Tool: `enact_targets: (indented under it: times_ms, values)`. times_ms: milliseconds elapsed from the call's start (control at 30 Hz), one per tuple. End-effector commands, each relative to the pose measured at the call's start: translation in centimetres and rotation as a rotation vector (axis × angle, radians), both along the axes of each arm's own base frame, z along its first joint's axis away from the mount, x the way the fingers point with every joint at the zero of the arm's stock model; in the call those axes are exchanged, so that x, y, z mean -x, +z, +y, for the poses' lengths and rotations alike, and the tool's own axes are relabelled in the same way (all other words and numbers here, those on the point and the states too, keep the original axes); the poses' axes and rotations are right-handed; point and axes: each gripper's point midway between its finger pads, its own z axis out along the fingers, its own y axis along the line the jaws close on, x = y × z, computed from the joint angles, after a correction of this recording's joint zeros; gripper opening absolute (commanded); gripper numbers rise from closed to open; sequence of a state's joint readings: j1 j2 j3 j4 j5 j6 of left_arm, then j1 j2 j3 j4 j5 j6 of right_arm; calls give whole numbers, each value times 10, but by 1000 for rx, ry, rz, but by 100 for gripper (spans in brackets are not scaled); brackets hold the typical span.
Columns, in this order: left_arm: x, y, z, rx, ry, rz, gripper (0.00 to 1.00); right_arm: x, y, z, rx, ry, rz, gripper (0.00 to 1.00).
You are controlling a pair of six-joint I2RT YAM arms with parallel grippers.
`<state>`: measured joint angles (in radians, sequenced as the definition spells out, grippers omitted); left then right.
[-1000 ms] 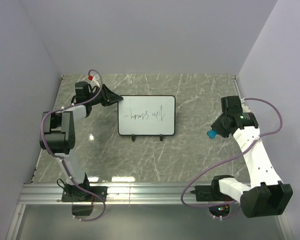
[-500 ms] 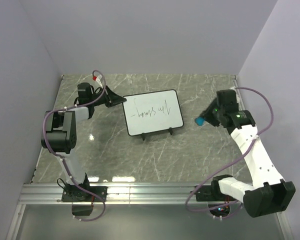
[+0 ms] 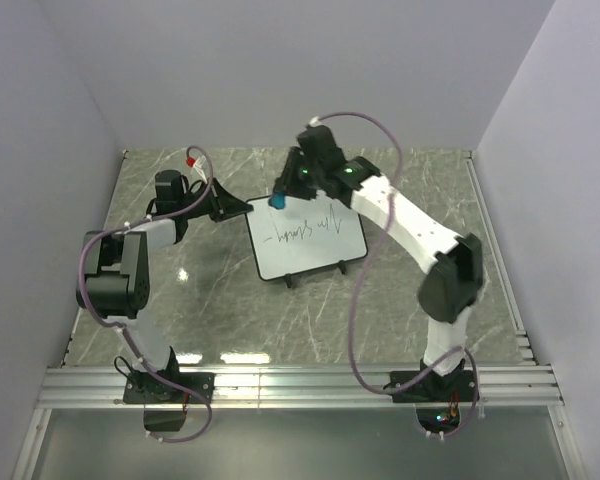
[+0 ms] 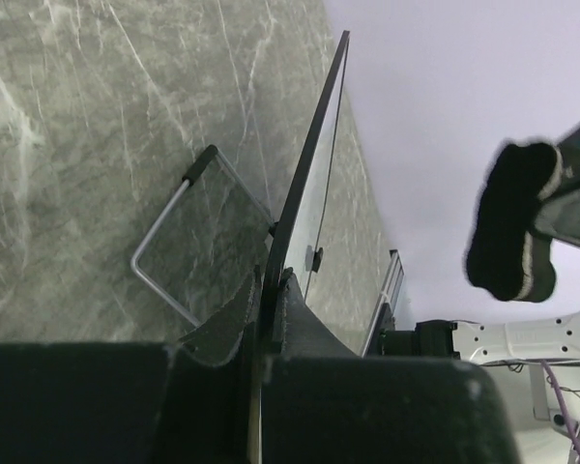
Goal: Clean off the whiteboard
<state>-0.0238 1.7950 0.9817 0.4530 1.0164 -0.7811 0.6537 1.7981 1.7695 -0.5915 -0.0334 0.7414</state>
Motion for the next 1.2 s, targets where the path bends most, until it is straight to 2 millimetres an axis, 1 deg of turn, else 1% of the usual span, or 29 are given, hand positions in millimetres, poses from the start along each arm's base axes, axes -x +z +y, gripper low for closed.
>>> enact_targets:
  times_ms: [0, 67, 100, 167, 200, 233, 267, 333, 367, 433, 467, 533, 600, 633, 667, 733, 767, 833, 867, 933, 967, 1033, 1067, 1133, 1167]
  values:
    - [16, -19, -2, -70, 13, 76, 0, -22, 15, 38, -31, 43, -35, 0]
    - [19, -20, -2, -87, 12, 72, 0, -27, 13, 52, -36, 53, -31, 0]
    - [21, -17, -2, -89, 13, 66, 0, -32, 8, 60, -33, 53, -23, 0]
    - [24, -17, -3, -91, 7, 71, 0, -35, 0, 67, -31, 49, -13, 0]
    - [26, -15, -3, -95, 8, 66, 0, -37, -11, 67, -17, 41, 4, 0]
    - [28, -14, -3, -96, 6, 64, 0, -37, -18, 66, -10, 33, 13, 0]
    - [29, -13, -3, -100, 10, 65, 0, -36, -31, 62, 11, 21, 36, 0]
    - [30, -13, -2, -104, 11, 66, 0, -35, -42, 58, 31, 10, 41, 0]
    - [31, -12, -2, -104, 11, 64, 0, -34, -54, 52, 61, -4, 52, 0]
    - [31, -11, -2, -107, 11, 62, 0, -33, -65, 44, 101, -21, 59, 0]
    - [32, -10, -2, -108, 9, 67, 0, -33, -76, 37, 142, -38, 71, 0]
    - [33, -9, -2, -112, 8, 63, 0, -33, -83, 31, 175, -45, 69, 0]
    - [34, -6, -2, -113, 4, 63, 0, -36, -96, 23, 225, -63, 71, 0]
    - [35, -6, -2, -112, 3, 63, 0, -37, -99, 19, 243, -79, 76, 0]
    - [37, -4, -2, -111, 2, 60, 0, -35, -107, 13, 280, -93, 99, 0]
    - [39, -6, -3, -114, 6, 66, 0, -35, -113, 4, 328, -131, 109, 0]
    - [40, -6, -4, -116, 2, 66, 0, -29, -121, -2, 349, -144, 129, 0]
    - [40, -8, -4, -124, 3, 68, 0, -24, -127, -11, 380, -175, 132, 0]
    - [39, -10, -4, -124, 3, 77, 0, -17, -133, -19, 404, -180, 146, 0]
    - [38, -10, -5, -121, -1, 75, 0, -9, -140, -24, 430, -187, 153, 0]
    - [37, -10, -6, -122, -1, 78, 0, 1, -146, -26, 447, -175, 168, 0]
    - [35, -9, -7, -122, -2, 75, 0, 15, -156, -25, 466, -152, 188, 0]
    - [34, -9, -7, -123, -1, 74, 0, 23, -157, -17, 464, -126, 179, 0]
    - [34, -8, -9, -125, -6, 69, 0, 31, -159, -7, 457, -91, 182, 0]
    - [33, -9, -9, -128, -5, 70, 0, 35, -157, 2, 448, -70, 174, 0]
